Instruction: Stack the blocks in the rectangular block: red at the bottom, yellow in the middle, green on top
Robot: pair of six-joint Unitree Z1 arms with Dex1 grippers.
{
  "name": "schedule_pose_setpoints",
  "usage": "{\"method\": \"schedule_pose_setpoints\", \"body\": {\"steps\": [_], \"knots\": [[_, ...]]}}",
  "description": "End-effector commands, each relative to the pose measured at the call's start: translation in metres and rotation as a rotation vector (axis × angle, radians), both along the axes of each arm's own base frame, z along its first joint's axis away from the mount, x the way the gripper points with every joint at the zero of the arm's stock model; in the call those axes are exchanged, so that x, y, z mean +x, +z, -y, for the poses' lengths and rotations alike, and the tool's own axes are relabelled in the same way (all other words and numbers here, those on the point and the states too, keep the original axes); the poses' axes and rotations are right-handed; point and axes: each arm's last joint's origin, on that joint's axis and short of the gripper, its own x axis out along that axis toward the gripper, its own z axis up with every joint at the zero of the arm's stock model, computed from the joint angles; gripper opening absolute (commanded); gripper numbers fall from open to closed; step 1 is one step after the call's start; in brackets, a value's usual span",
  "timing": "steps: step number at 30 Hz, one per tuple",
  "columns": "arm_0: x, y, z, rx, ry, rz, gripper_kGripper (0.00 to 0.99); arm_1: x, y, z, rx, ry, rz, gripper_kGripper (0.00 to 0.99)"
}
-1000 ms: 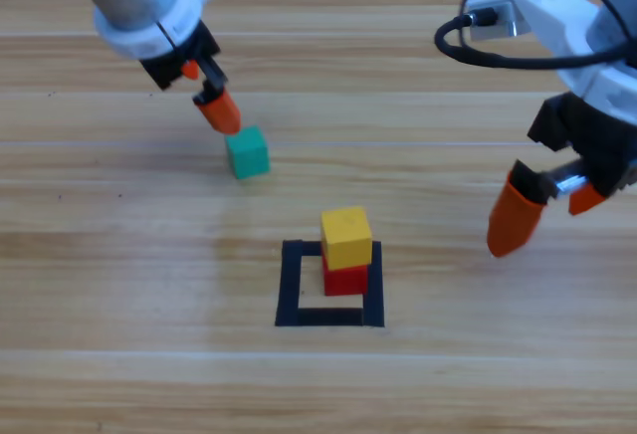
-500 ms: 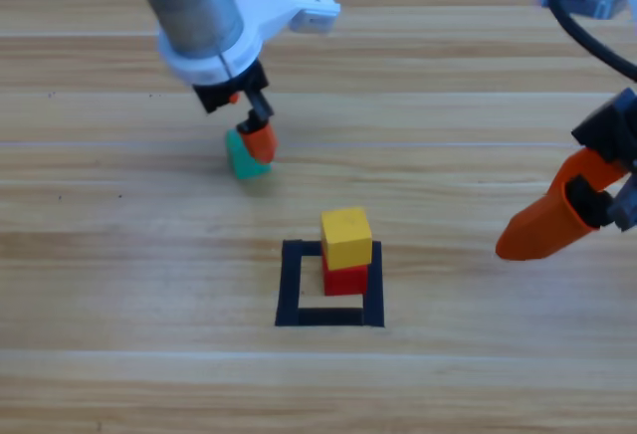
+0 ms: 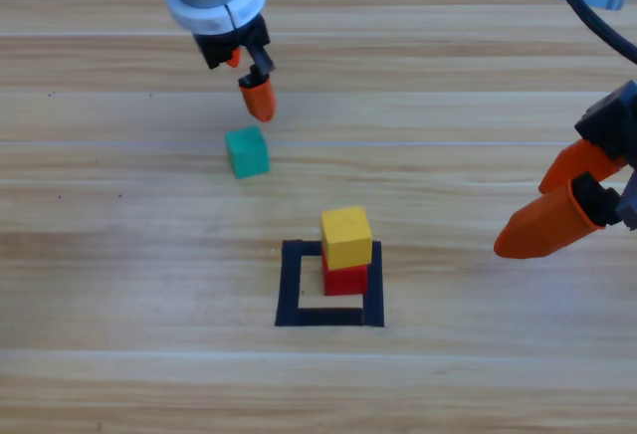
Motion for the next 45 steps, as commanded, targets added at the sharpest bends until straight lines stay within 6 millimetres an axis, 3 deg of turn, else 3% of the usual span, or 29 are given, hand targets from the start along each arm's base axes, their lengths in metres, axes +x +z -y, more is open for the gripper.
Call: {"method": "schedule_pose_setpoints", "body": {"steps": [1,9,16,29,45], "knots": [[0.017,-0.042,-0.022,0.062,0.020,-0.095,0.990,0.004,-0.008,0.005,0.008,0.001,-0.018,0.990],[0.013,-0.062,-0.016,0.108,-0.001,-0.141,0.990,0.005,-0.009,0.004,0.010,0.008,-0.021,0.990],[0.005,-0.060,0.000,0.104,-0.036,-0.140,0.990,0.005,-0.010,0.004,0.008,0.008,-0.024,0.990],[-0.003,-0.067,0.010,0.114,-0.073,-0.164,0.989,0.005,-0.012,0.004,0.004,0.008,-0.028,0.990],[0.000,-0.102,0.017,0.151,-0.084,-0.212,0.974,0.003,-0.011,0.005,0.007,0.009,-0.027,0.990]]}}
